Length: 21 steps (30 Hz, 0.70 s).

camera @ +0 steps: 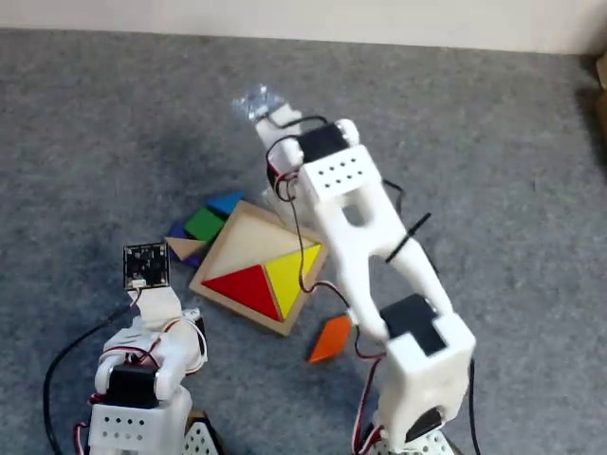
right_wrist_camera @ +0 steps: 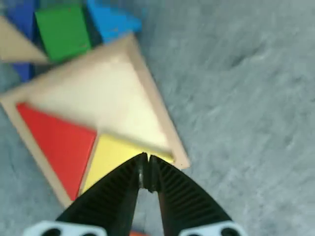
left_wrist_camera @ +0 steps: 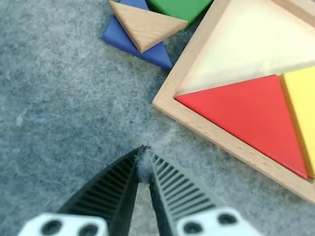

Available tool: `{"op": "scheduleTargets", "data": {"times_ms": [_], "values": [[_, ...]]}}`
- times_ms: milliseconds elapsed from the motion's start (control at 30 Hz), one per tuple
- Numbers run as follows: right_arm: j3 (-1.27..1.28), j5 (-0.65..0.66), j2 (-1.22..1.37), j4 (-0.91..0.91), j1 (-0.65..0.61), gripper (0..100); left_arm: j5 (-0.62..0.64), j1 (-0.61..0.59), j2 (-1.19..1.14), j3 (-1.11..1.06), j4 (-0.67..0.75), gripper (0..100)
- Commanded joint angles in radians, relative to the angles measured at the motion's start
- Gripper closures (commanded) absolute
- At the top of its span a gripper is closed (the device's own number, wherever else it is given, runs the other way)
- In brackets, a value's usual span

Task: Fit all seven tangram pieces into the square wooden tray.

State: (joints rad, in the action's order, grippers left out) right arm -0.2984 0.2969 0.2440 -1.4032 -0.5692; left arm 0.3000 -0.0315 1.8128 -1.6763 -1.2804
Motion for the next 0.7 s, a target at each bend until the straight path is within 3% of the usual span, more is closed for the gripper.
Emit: {"op": "scheduleTargets", "data": {"times_ms": [0,167,367,600,667], "values": [[0.145,-0.037,-0.110,0.189,-0.007,99.5,-0.008,-0.007,0.004,-0.019,-0.005,99],[0.412,-0.031,-0.114,0.444,-0.004,98.6,-0.008,-0.007,0.004,-0.019,-0.005,99],[0.486,-0.032,-0.110,0.460,0.045,76.2,-0.008,-0.007,0.004,-0.019,-0.005,99],[0.456,-0.043,0.001,0.469,0.045,75.1,-0.008,-0.007,0.004,-0.019,-0.005,99],[0.415,-0.107,0.036,0.464,0.047,75.1,-0.008,-0.007,0.004,-0.019,-0.005,99]]}}
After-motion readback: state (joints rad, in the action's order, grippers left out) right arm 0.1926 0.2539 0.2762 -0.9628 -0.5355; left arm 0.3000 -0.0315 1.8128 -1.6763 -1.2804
